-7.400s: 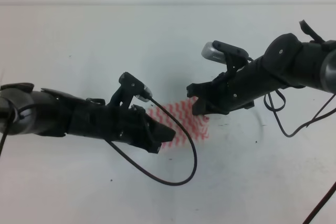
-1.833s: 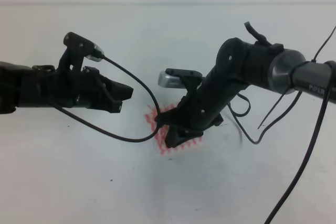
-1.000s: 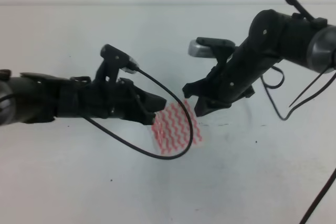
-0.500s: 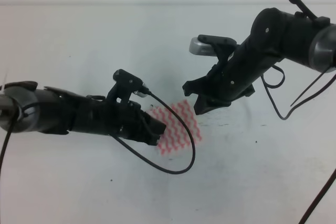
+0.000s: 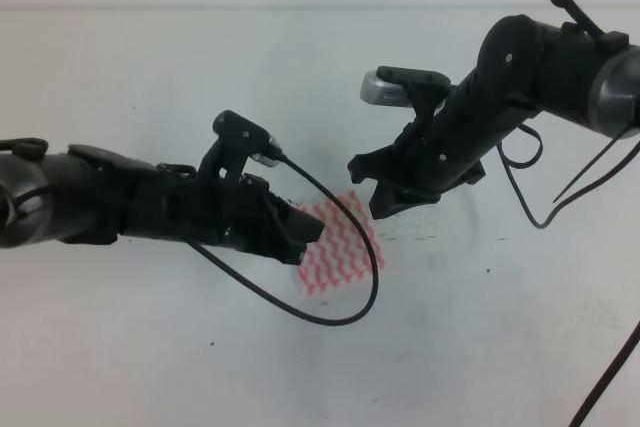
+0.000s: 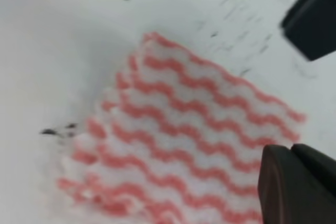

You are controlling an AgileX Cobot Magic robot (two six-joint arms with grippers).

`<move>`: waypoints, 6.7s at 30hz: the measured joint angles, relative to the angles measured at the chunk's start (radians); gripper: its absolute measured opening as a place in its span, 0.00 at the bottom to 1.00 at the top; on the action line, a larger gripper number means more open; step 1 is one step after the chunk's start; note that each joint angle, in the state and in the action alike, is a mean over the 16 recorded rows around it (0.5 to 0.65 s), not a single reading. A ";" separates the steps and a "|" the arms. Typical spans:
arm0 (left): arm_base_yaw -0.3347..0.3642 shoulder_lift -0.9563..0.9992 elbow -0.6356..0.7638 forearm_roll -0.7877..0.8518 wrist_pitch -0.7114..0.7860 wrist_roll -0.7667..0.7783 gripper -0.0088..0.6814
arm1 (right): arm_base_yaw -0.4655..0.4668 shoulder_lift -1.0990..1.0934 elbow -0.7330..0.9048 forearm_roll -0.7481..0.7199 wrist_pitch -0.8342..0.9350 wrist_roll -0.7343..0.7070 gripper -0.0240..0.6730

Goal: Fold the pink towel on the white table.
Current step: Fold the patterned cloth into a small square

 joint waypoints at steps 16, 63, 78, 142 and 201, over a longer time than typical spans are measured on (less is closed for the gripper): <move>0.000 0.049 -0.001 0.076 0.077 -0.086 0.01 | 0.000 -0.002 0.000 0.002 -0.003 -0.002 0.03; -0.054 0.122 -0.205 0.004 -0.039 -0.084 0.01 | -0.088 -0.051 0.000 -0.040 -0.047 0.027 0.03; -0.081 0.202 -0.211 -0.003 -0.015 -0.050 0.01 | -0.102 -0.060 0.000 -0.047 -0.035 0.030 0.03; -0.081 0.250 -0.332 0.200 0.302 -0.172 0.01 | -0.101 -0.052 0.000 -0.051 -0.024 0.029 0.03; -0.102 0.270 -0.451 0.418 0.233 -0.417 0.01 | -0.101 -0.053 0.000 -0.054 -0.024 0.029 0.03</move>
